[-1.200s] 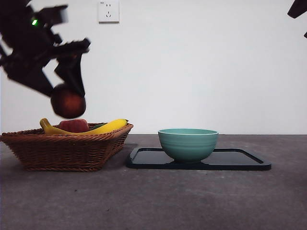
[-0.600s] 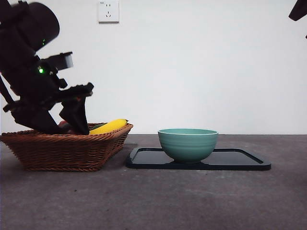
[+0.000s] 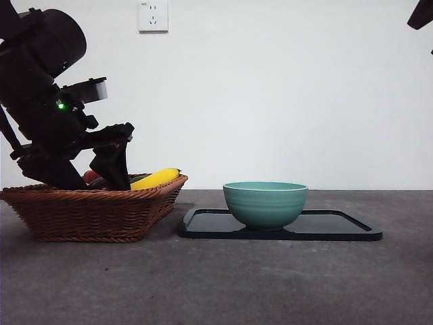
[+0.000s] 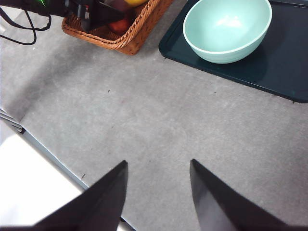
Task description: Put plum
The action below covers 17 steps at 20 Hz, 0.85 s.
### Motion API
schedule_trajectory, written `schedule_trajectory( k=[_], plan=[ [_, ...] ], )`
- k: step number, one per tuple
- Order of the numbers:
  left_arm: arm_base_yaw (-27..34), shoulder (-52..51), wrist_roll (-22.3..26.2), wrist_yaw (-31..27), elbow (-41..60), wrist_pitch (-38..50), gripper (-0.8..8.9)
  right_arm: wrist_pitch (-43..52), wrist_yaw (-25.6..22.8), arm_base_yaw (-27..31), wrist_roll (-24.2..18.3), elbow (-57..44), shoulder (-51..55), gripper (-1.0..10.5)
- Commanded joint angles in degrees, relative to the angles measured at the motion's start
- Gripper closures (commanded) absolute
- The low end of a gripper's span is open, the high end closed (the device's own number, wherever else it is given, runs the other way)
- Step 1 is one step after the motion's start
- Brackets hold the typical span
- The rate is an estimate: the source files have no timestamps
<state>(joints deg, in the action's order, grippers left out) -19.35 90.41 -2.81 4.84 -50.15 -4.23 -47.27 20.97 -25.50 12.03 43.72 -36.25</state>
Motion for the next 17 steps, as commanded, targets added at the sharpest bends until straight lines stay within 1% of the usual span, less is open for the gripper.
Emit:
schedule_trajectory(
  k=[1,6,11,13,17],
  plan=[
    [-0.2,1.0,0.7,0.3,-0.3,0.2,4.33,0.5,-0.1,-0.3,-0.2,0.4,-0.3,7.4],
    [-0.2,-0.3,0.4,0.3,-1.0,0.5,4.3,0.5,0.0,-0.3,-0.2,0.4,-0.3,7.4],
    [-0.2,-5.0,0.4,0.3,-1.0,0.3,4.3,0.5,0.0,-0.3,-0.3,0.4,-0.3,7.4],
    [-0.3,-8.0,0.1,0.5,-1.0,-1.2,4.31,0.5,-0.1,-0.3,-0.3,0.4,-0.3,7.4],
    [-1.3,-15.8,0.2,7.2,-1.0,-7.6,4.32,0.7,-0.1,-0.3,-0.3,0.4,-0.3,7.4]
  ],
)
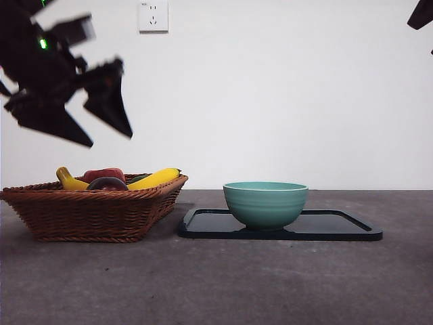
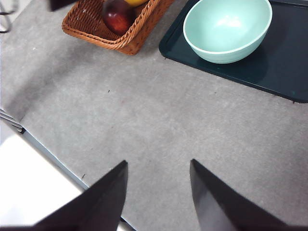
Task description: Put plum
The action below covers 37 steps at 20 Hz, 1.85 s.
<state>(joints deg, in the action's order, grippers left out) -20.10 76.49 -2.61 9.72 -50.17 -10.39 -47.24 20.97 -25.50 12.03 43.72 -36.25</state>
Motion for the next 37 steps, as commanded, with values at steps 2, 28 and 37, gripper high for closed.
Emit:
schedule_trajectory(
  k=[2,28,37],
  plan=[
    [-1.1,-6.1,0.0,6.0,-1.0,-5.3,4.35,0.9,-0.1,-0.3,-0.3,0.4,-0.3,7.4],
    [-2.2,-26.2,0.9,21.6,-1.0,-31.7,4.39,0.9,-0.4,-0.3,-0.1,0.4,-0.3,7.4],
    [-2.2,-26.2,0.9,21.6,-1.0,-31.6,4.39,7.7,-2.6,0.8,7.8,4.5,-7.9,7.0]
  ],
)
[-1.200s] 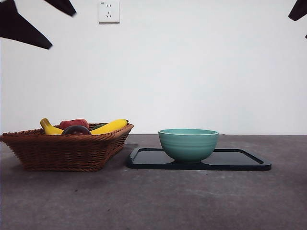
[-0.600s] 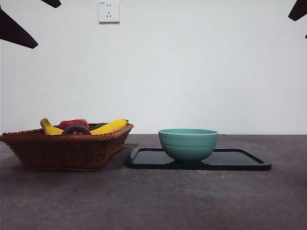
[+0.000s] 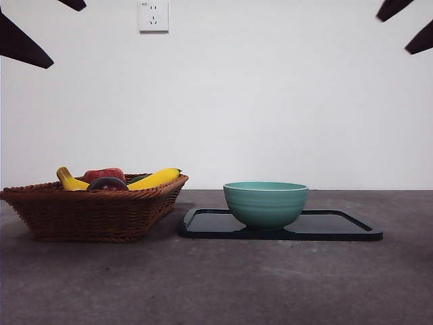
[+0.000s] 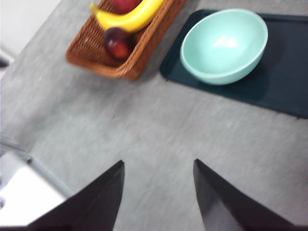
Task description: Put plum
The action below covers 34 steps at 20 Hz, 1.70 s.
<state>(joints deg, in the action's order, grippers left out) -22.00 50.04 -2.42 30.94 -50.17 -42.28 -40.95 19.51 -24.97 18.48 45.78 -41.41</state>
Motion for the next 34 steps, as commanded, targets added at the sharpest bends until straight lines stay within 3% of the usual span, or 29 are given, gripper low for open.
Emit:
schedule_trajectory(
  k=[1,8,16,24,28,34],
  plan=[
    [-0.3,0.3,0.7,0.4,-1.0,0.2,4.39,1.8,-2.1,0.9,1.3,4.2,-5.5,6.6],
    [-0.3,0.3,0.7,0.4,-1.0,0.2,4.39,1.9,-3.5,6.6,-3.2,20.2,-30.0,6.4],
    [-0.3,0.3,0.7,0.4,-1.0,0.2,4.39,3.2,-6.1,7.6,-5.9,30.9,-52.5,6.4],
    [-0.3,0.3,0.7,0.4,-1.0,0.2,4.39,8.9,-6.1,6.7,-5.7,30.9,-62.0,6.6],
    [-0.3,0.3,0.7,0.4,-1.0,0.2,4.39,10.6,-7.8,5.7,-5.7,30.9,-63.5,7.9],
    [-0.3,0.3,0.7,0.4,-1.0,0.0,4.39,10.6,-9.1,5.6,-5.7,30.9,-65.0,8.3]
  ],
)
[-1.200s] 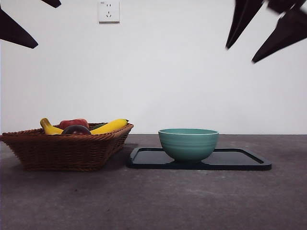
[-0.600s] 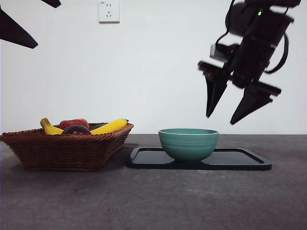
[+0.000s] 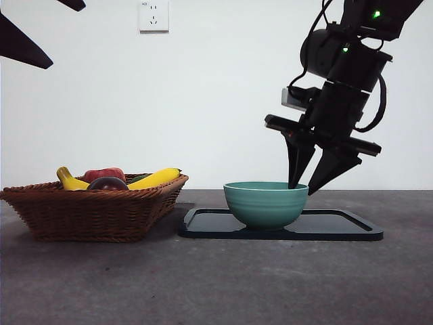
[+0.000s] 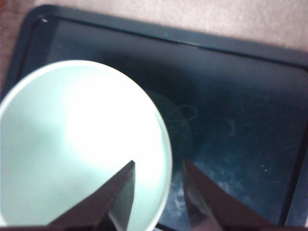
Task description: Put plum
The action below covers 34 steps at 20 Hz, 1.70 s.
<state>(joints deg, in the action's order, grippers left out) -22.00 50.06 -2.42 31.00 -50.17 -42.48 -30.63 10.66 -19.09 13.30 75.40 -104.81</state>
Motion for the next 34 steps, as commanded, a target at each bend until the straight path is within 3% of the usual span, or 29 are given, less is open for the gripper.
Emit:
schedule_trajectory(
  k=[1,3,12,21,28,34],
  plan=[
    [-0.3,0.2,0.7,0.3,-1.0,0.2,4.39,0.6,-0.2,-0.3,-0.6,1.3,-1.6,8.7],
    [-0.3,0.2,0.7,0.3,-1.0,0.2,4.39,1.1,-0.2,-0.3,-0.5,1.3,-1.6,9.4],
    [-0.3,0.2,0.7,0.3,-1.0,0.1,4.39,1.6,-1.6,-0.3,-0.9,1.4,6.2,9.4],
    [-0.3,0.2,0.7,0.3,-1.0,0.2,4.39,-14.3,-1.3,-3.0,-4.5,1.1,24.7,9.4],
    [-0.3,0.2,0.7,0.3,-1.0,0.0,4.39,-13.1,-1.7,-9.4,-4.3,-10.8,34.2,9.4],
    [-0.3,0.2,0.7,0.3,-1.0,0.0,4.39,-3.5,-2.1,-13.5,-0.8,-22.5,34.2,9.4]
  ],
)
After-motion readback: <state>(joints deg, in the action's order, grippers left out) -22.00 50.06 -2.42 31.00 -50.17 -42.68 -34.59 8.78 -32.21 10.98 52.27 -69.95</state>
